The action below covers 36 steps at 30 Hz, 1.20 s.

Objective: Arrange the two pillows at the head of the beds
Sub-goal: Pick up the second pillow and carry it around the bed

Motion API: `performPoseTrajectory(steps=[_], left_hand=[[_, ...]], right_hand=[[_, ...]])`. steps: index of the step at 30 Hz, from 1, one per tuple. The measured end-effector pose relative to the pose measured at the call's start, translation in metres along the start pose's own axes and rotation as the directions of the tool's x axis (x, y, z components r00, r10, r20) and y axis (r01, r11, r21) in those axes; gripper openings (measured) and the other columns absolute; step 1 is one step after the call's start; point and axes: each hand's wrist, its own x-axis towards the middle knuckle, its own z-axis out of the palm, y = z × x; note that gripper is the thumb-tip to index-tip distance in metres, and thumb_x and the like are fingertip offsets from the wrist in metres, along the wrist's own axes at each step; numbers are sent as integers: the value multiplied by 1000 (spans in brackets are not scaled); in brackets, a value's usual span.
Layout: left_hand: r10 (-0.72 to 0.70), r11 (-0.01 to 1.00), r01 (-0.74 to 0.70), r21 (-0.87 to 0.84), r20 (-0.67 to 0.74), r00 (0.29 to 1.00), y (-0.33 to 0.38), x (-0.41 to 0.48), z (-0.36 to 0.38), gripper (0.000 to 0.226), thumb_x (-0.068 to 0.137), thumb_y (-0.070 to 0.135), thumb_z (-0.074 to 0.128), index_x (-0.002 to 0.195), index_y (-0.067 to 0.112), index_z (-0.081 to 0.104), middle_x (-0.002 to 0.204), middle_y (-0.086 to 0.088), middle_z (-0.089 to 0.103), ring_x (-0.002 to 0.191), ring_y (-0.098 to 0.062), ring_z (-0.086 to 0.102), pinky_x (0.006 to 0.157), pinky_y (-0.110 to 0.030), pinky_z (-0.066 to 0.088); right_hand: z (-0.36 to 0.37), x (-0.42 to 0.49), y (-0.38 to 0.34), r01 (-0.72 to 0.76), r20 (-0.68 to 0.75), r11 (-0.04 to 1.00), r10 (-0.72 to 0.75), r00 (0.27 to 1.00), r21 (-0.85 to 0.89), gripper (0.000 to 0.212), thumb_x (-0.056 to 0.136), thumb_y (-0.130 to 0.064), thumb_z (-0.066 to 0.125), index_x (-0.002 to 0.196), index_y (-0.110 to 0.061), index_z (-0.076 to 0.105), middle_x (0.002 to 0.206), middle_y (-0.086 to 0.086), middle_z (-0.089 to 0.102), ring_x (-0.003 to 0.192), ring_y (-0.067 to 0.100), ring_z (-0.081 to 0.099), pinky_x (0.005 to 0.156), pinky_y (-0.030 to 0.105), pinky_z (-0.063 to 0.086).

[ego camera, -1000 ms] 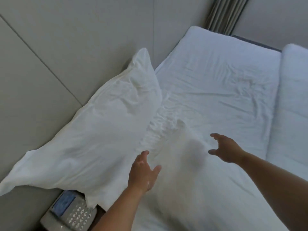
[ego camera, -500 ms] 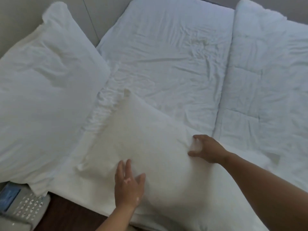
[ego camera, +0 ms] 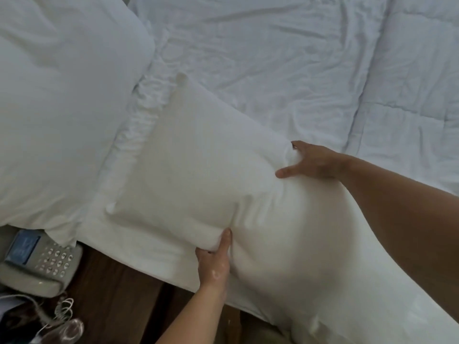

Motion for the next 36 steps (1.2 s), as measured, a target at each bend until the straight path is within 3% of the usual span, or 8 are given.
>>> performPoseTrajectory(steps=[4, 10, 13, 21, 25, 28, 32, 36], left_hand=[[25, 988, -15, -151, 67, 997, -7, 6, 15, 119, 51, 62, 96, 151, 35, 37, 127, 6, 67, 118, -22, 64, 118, -51, 45], [73, 966, -55, -252, 63, 995, -18, 13, 21, 87, 82, 27, 86, 155, 23, 41, 126, 6, 69, 107, -10, 66, 109, -41, 48], [58, 958, -27, -286, 100, 993, -20, 12, 19, 84, 77, 29, 91, 148, 23, 48, 126, 3, 72, 107, -12, 68, 104, -38, 49], [57, 968, 1, -250, 227, 972, 2, -21, 2, 126, 30, 61, 102, 143, 25, 62, 127, 0, 79, 118, -28, 73, 106, -52, 56], [99, 986, -52, -161, 297, 950, 24, -45, -22, 95, 48, 45, 100, 134, 19, 70, 119, -1, 83, 112, -27, 76, 102, -48, 58], [157, 987, -132, -89, 389, 908, 49, -59, -38, 83, 55, 36, 97, 131, 13, 72, 115, -3, 84, 108, -27, 79, 99, -46, 60], [231, 955, -295, 36, 538, 811, 97, -86, -47, 67, 57, 32, 94, 119, 18, 75, 106, 0, 85, 90, -17, 83, 72, -29, 65], [276, 849, -502, 162, 674, 685, 149, -125, -32, 69, 59, 29, 101, 122, 18, 74, 109, 0, 85, 98, -24, 82, 91, -45, 64]], right_hand=[[4, 12, 6, 29, 2, 997, -29, 1000, 69, 127, 42, -76, 89, 153, -42, 38, 145, -10, 56, 131, 23, 55, 109, 43, 45], [14, 23, 12, 70, 30, 985, -76, 997, 157, 125, 33, -74, 94, 145, -49, 46, 132, -17, 64, 122, 17, 62, 107, 43, 48], [18, 21, 11, 75, 31, 988, -80, 996, 136, 120, 37, -72, 94, 144, -42, 49, 132, -14, 64, 121, 18, 61, 108, 44, 47], [17, -31, -1, 72, -80, 985, -60, 995, 155, 91, 41, -68, 92, 121, -32, 67, 112, -10, 72, 104, 18, 67, 99, 43, 51], [19, -85, -2, 87, -170, 960, -42, 985, 266, 64, 51, -57, 95, 105, -31, 73, 100, -12, 75, 95, 13, 69, 83, 33, 52], [23, -137, 1, 101, -251, 915, 0, 968, 391, 53, 61, -46, 95, 107, -31, 73, 98, -12, 77, 93, 12, 71, 76, 29, 51], [37, -214, 8, 163, -403, 800, 107, 909, 578, 48, 68, -37, 94, 110, -30, 72, 99, -12, 78, 90, 10, 73, 73, 27, 51], [49, -289, 18, 245, -527, 641, 294, 797, 728, 41, 69, -34, 93, 105, -26, 74, 88, -13, 81, 75, 7, 77, 67, 28, 55]])
